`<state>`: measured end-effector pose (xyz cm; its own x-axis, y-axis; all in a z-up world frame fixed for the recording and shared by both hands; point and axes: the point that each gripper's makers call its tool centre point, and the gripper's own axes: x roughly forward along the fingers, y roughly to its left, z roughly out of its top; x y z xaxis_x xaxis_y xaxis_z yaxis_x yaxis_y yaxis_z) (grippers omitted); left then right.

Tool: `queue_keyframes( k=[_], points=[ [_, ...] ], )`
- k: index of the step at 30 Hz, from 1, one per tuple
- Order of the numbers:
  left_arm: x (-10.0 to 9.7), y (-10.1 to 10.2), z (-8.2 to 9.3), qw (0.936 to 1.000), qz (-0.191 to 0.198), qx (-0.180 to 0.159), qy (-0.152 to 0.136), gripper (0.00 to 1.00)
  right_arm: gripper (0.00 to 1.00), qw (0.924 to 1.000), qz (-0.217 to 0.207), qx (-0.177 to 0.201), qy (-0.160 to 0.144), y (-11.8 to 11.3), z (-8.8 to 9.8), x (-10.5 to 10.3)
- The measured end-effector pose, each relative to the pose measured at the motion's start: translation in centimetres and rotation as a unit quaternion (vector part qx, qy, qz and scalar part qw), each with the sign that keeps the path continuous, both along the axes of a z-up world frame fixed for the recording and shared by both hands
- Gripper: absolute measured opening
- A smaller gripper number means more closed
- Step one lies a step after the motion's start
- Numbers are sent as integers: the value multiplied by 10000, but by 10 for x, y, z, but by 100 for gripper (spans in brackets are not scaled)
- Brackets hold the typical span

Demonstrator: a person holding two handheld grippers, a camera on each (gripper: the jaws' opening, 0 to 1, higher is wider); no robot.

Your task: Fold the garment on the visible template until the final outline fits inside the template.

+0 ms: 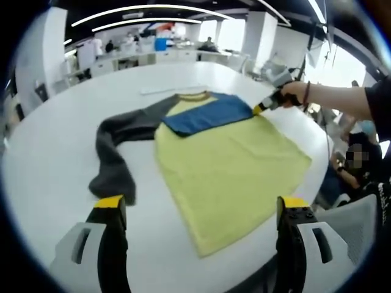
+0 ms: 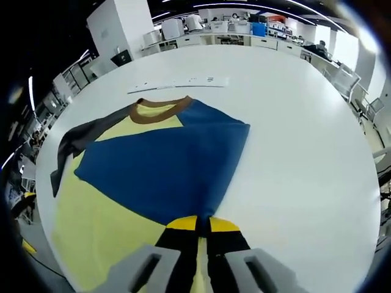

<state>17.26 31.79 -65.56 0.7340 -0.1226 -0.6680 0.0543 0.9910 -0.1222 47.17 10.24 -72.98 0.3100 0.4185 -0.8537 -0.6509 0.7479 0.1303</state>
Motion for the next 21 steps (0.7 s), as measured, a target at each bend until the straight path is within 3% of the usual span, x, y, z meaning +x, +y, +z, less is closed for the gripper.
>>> queue_keyframes(
  k=[21],
  points=[
    [3, 3, -3, 10000, -12, 6, 56, 98, 0, 9999, -112, -58, 39, -25, 0, 17]
  ],
)
